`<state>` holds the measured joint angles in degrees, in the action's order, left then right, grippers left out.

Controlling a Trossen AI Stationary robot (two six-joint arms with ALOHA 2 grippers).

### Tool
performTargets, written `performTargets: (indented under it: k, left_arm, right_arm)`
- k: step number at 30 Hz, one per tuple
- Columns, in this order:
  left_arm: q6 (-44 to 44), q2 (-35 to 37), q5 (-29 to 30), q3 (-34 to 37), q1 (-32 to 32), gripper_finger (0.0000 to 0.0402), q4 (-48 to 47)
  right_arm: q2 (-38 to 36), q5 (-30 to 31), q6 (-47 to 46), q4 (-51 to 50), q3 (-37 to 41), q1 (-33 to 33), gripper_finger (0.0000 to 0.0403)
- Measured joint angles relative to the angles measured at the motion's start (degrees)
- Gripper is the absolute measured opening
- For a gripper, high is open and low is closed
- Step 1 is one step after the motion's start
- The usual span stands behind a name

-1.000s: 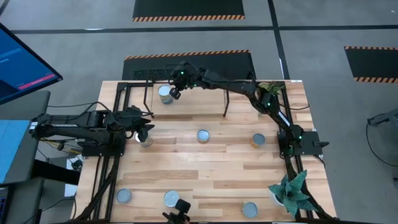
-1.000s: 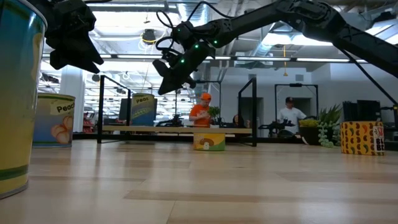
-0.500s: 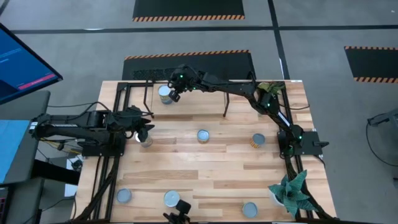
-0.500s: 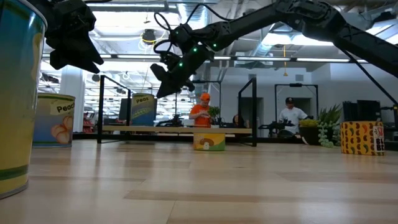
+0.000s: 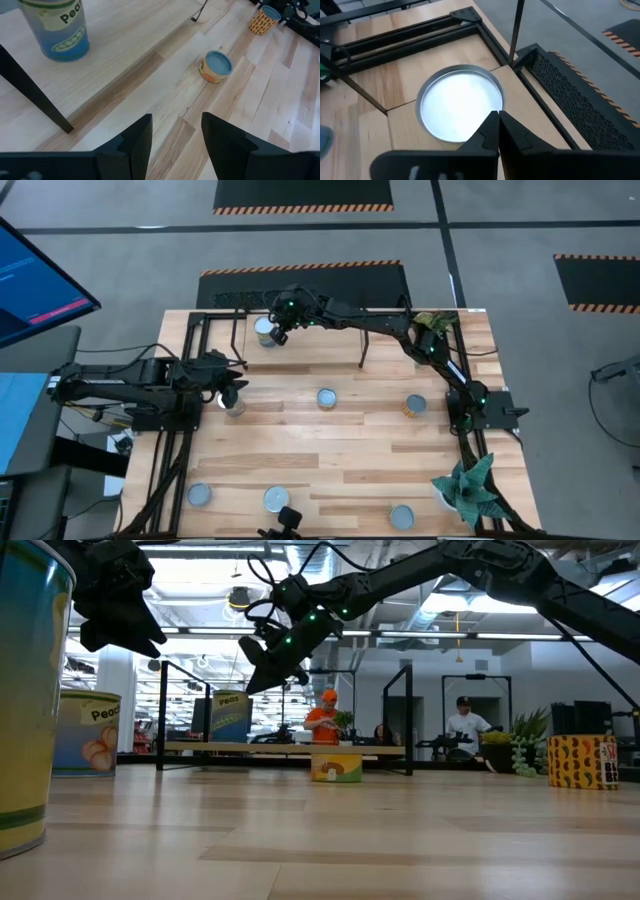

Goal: Pick and place cans onto a shelf
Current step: Put the canned peas on the shelf

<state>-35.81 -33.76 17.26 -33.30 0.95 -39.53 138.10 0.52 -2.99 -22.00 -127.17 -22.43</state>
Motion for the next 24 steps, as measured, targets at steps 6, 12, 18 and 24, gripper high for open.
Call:
performTargets:
  k: [6, 12, 18, 24]
  left_arm:
    - [0.0, 0.0, 0.0, 0.0, 0.0, 0.0163, 0.6]
    - [2.9, 0.0, 0.1, 0.0, 0.0, 0.0163, 7.3]
    - [11.0, 0.0, 10.8, -0.5, 0.1, 0.0163, 12.0]
    - [21.3, -2.4, 18.8, -2.8, 3.2, 0.0163, 19.9]
  right_arm:
    - [0.0, -0.9, 0.0, -0.1, 0.0, 1.3, 0.0025]
    - [-1.8, -2.3, 0.0, -4.4, -5.3, 3.2, 0.0019]
    - [-10.5, -1.9, -0.3, -15.7, -6.8, 5.0, 0.0027]
    - [-22.6, 1.6, -2.1, -30.1, -7.0, 7.4, 0.0023]
